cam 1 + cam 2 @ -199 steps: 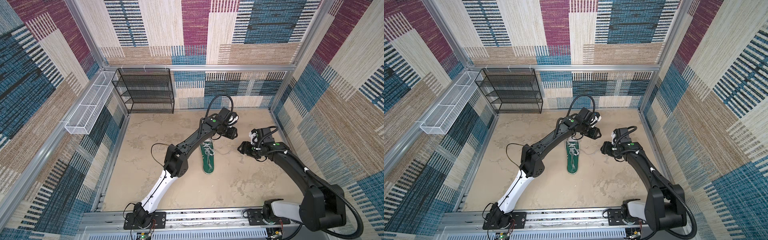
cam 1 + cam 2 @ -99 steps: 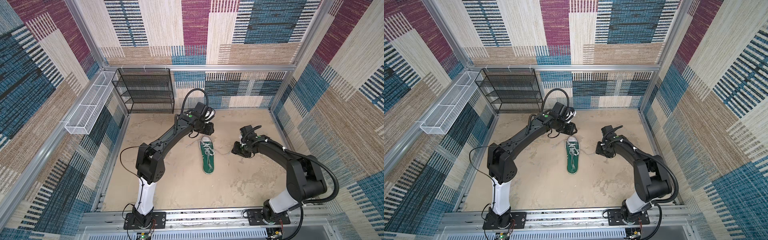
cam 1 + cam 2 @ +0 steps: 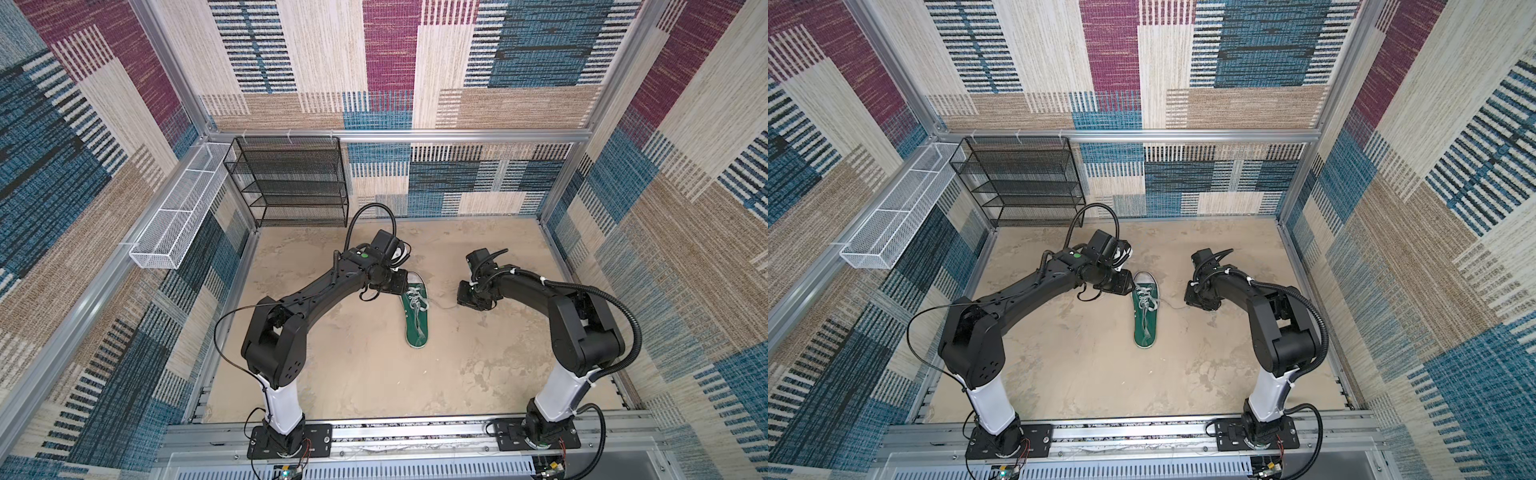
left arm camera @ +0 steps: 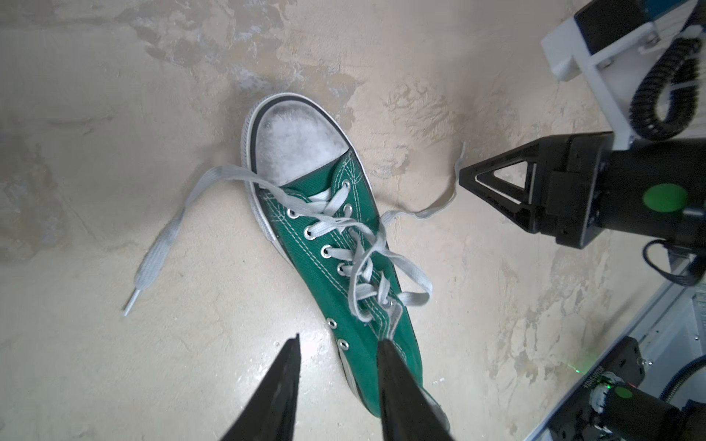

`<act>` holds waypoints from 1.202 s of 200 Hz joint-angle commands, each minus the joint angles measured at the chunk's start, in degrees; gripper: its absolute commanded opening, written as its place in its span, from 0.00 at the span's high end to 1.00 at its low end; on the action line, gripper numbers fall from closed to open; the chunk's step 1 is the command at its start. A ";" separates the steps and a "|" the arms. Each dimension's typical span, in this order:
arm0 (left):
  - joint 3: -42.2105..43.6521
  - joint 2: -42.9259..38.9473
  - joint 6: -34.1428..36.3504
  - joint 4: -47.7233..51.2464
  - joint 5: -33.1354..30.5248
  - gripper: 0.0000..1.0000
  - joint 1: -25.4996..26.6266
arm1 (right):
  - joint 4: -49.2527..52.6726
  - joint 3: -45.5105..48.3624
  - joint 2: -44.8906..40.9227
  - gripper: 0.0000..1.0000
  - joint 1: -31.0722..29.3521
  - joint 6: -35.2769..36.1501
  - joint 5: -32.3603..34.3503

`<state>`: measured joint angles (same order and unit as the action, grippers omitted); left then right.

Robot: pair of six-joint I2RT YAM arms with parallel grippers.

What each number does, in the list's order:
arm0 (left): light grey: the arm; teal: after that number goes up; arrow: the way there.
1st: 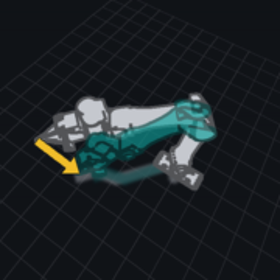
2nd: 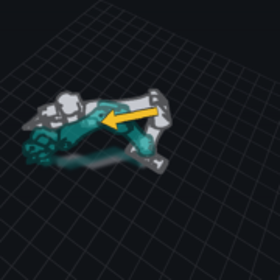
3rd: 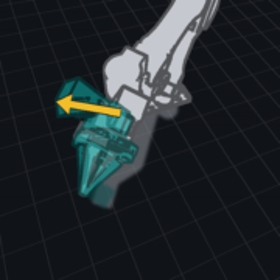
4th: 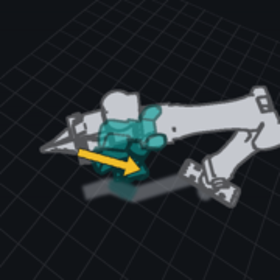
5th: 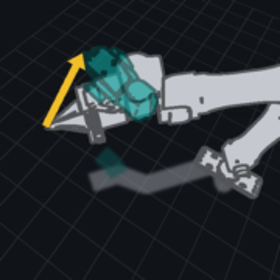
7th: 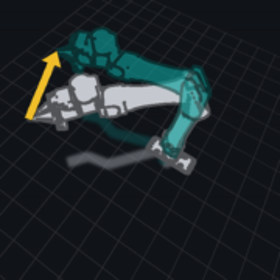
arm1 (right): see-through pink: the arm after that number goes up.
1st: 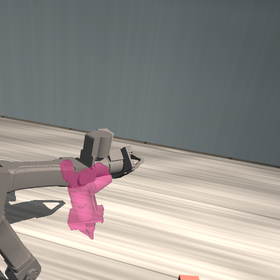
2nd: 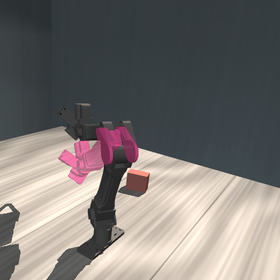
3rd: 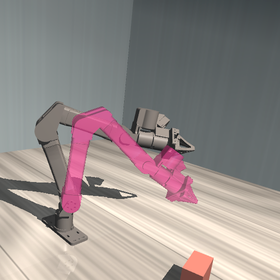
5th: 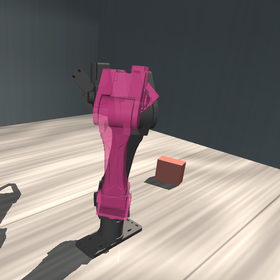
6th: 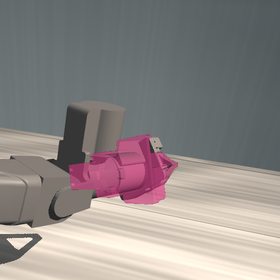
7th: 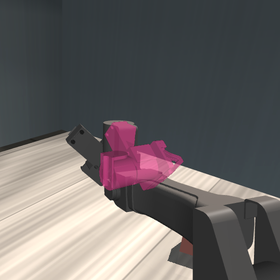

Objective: Tie the shoes

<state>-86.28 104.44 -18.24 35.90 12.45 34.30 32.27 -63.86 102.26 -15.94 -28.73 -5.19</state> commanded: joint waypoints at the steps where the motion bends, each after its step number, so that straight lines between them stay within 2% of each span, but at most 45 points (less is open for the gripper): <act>1: 0.31 -0.46 -0.57 -1.67 0.47 0.63 -0.12 | -1.43 -1.53 1.42 0.65 -0.11 0.63 0.97; 44: 0.32 -0.50 -0.61 -1.26 0.21 0.63 -0.52 | 1.49 -4.46 4.88 0.69 -1.62 1.75 3.95; 99: 0.97 -1.02 -1.01 -1.67 0.72 0.63 -1.34 | 5.78 -5.85 0.98 0.60 -2.75 -0.34 8.60; 121: 1.37 -1.00 -0.49 -1.81 0.98 0.63 -1.76 | 6.16 -6.02 -0.22 0.59 -2.77 1.33 6.42; 138: 1.59 -1.04 -0.31 -1.65 1.41 0.63 -2.21 | 10.40 -7.45 0.32 0.59 -2.73 1.99 6.25; 162: 3.24 -1.88 -0.35 -2.83 1.76 0.63 -2.88 | 8.43 -6.16 -0.75 0.60 -2.82 0.49 1.30; 209: 4.71 -3.12 0.22 -2.72 2.58 0.63 -3.83 | 7.51 -7.61 3.50 0.67 -3.04 0.33 2.02; 240: 6.15 -4.13 -0.02 -3.07 2.54 0.63 -4.60 | 7.26 -8.09 5.87 0.68 -3.14 0.17 3.98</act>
<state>-81.01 101.25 -19.03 33.65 14.00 30.17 40.14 -71.31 106.61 -19.03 -28.01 -2.76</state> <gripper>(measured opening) 0.366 0.326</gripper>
